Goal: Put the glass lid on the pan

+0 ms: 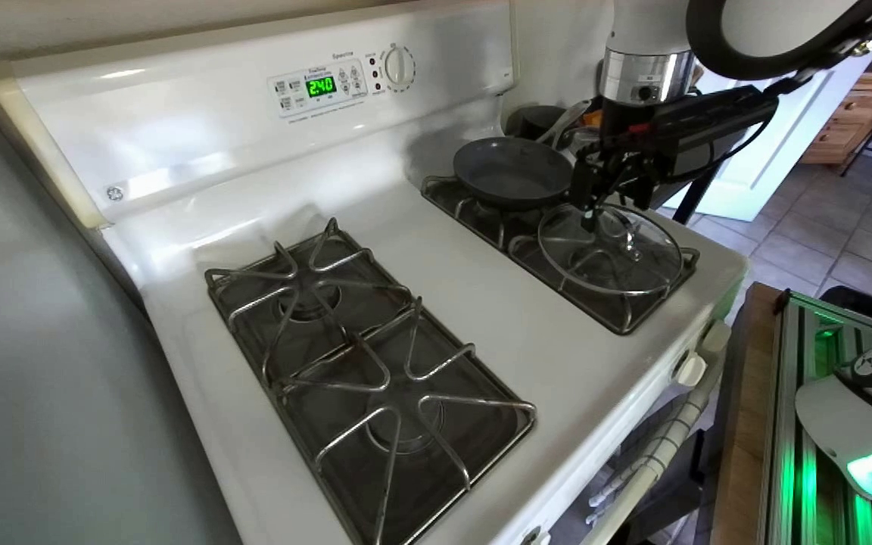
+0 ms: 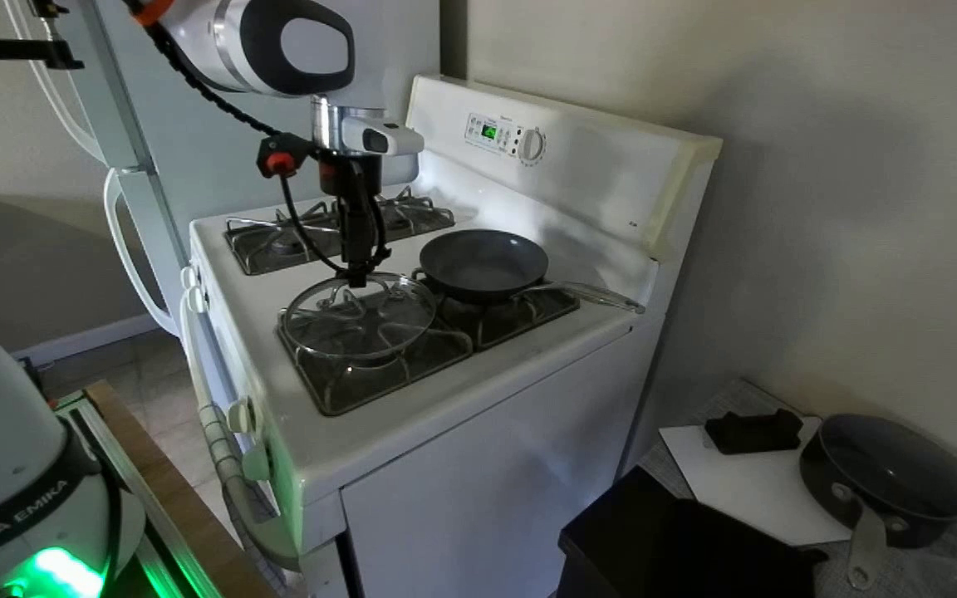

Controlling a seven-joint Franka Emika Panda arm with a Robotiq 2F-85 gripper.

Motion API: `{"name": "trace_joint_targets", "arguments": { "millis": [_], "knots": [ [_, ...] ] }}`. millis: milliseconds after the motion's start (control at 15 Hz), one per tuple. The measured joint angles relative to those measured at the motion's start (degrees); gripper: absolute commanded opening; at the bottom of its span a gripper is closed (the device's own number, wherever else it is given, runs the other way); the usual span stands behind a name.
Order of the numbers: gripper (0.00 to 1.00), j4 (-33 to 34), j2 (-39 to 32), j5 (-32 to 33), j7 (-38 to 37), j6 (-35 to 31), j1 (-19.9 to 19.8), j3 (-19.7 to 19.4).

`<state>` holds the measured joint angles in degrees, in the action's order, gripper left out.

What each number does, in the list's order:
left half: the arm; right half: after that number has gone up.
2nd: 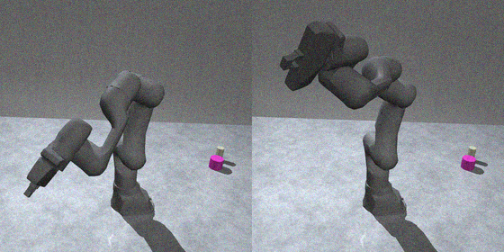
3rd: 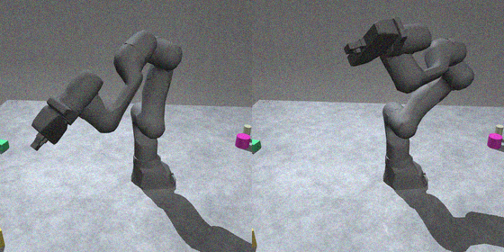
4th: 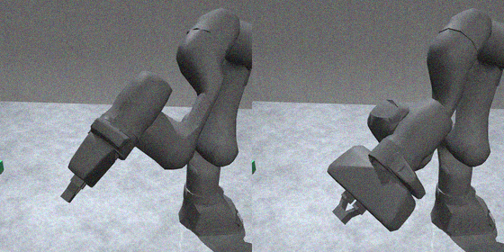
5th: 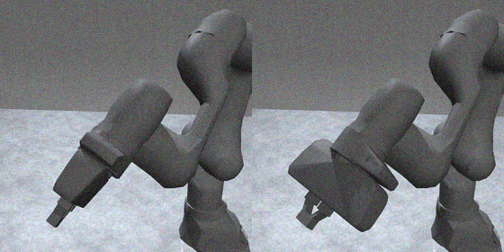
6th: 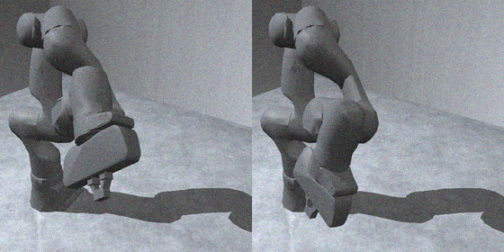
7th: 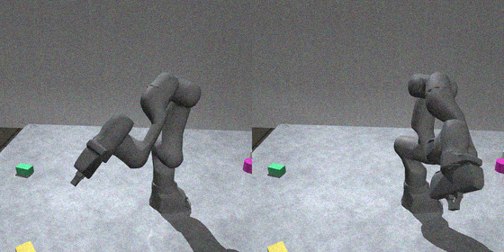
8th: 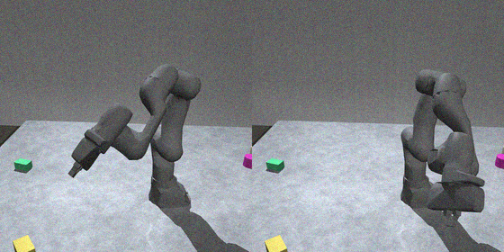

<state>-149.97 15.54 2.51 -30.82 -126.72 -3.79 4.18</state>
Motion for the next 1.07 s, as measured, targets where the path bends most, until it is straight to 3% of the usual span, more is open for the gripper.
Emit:
{"name": "trace_joint_targets", "arguments": {
  "millis": [67, 133, 467, 533, 600, 733, 1000, 1067],
  "knots": [
    [0.73, 0.0, 0.04, -0.02, 0.19, 0.7, 0.18, 0.02],
    [0.66, 0.0, 0.03, -0.03, 0.32, 1.06, 0.27, 0.05],
    [0.22, 0.0, 0.02, -0.06, 0.45, 1.22, 0.42, 0.17],
    [0.47, 0.0, 0.0, -0.05, 0.45, 1.22, 0.42, 0.21],
    [0.58, -0.01, -0.03, 0.03, 0.45, 1.22, 0.42, 0.22],
    [0.63, -0.01, -0.18, 0.06, 0.45, 1.22, 0.41, 0.23],
    [0.92, 0.0, -0.64, 0.21, 0.42, 1.22, 0.41, 0.24],
    [0.92, 0.0, -0.81, 0.25, 0.42, 1.22, 0.41, 0.24]
  ]
}}
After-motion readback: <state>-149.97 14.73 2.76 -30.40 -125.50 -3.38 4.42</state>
